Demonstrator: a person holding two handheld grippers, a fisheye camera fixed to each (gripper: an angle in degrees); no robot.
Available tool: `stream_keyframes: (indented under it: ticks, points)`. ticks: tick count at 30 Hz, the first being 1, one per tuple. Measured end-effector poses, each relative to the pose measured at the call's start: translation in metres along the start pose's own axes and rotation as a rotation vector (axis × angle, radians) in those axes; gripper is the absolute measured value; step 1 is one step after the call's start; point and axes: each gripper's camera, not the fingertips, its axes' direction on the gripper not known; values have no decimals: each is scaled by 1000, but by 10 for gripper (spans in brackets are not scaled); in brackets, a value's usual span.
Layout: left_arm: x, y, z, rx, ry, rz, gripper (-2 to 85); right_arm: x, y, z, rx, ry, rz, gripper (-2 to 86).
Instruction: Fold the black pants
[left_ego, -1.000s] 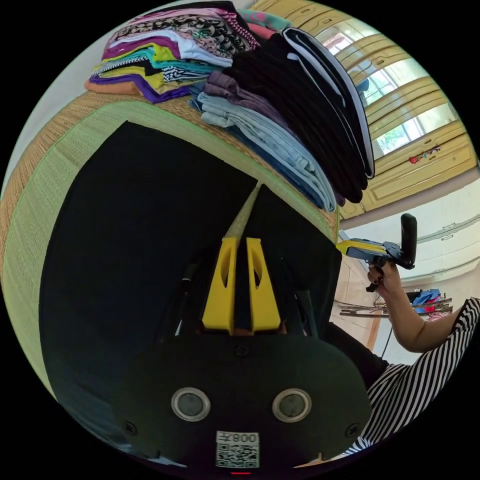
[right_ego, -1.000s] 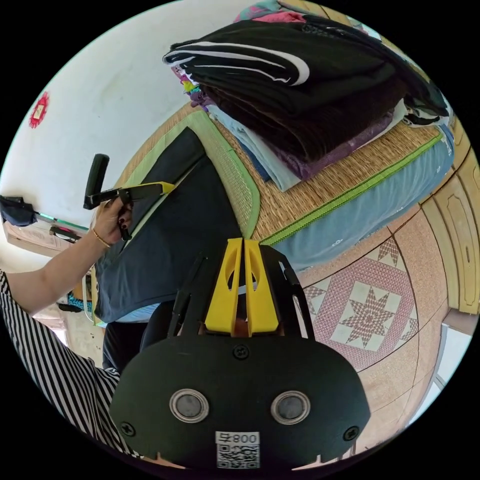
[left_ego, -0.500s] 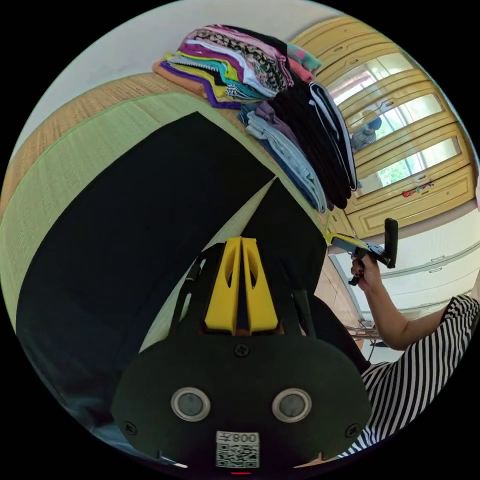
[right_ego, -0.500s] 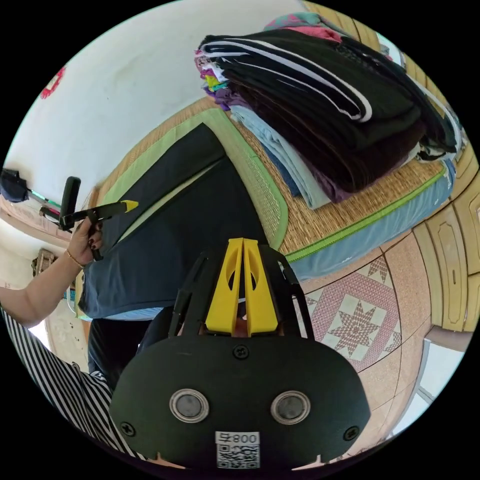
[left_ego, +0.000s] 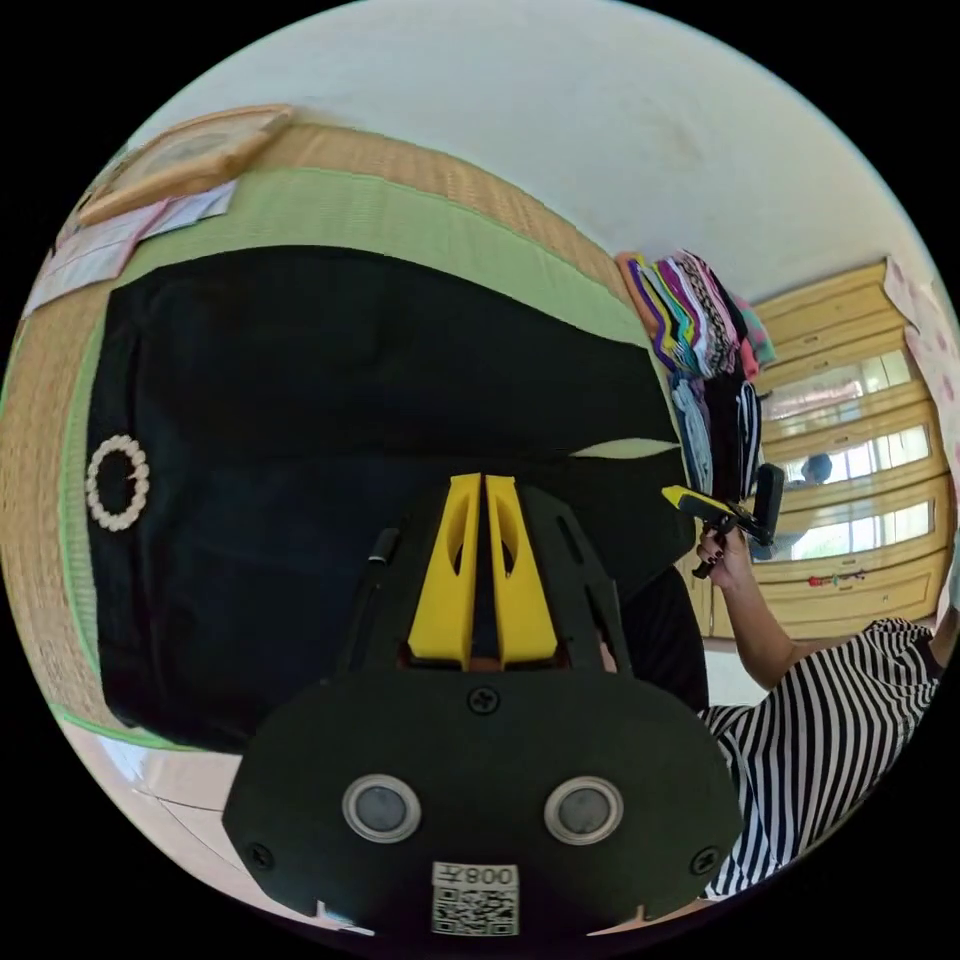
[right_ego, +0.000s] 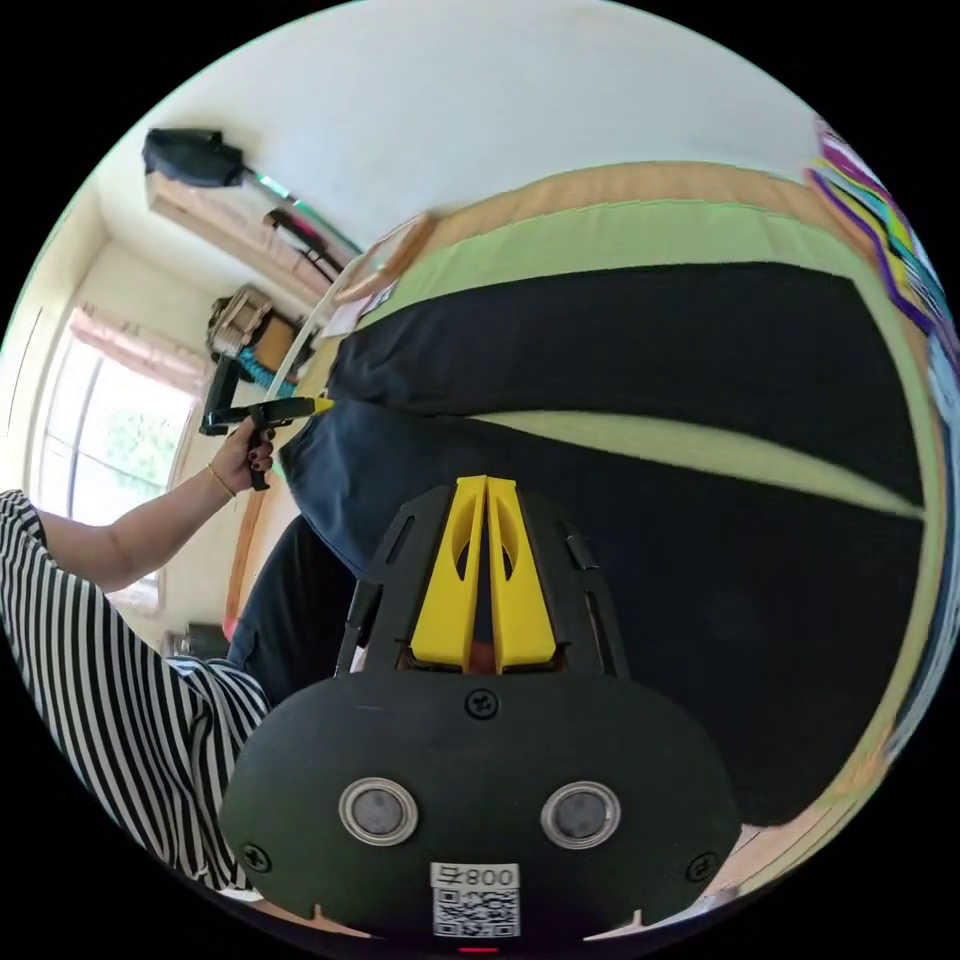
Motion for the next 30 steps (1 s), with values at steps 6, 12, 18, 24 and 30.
stream_keyframes:
  ticks: [6, 12, 18, 24, 30]
  points:
    - [-72, -4, -69, 77, -14, -30, 37, -66, -103, 63, -105, -1, -165, 2]
    - [-122, -27, -120, 76, -64, -11, 71, -113, -190, 109, -152, 66, -246, 17]
    - [-152, -54, -169, 61, -166, 36, 87, -151, -264, 148, -158, 163, -280, 59]
    - [-167, -77, -205, 10, -297, 103, 104, -187, -325, 180, -173, 266, -353, 74]
    - [-174, -95, -216, -131, -431, 187, 115, -219, -377, 216, -221, 337, -430, 81]
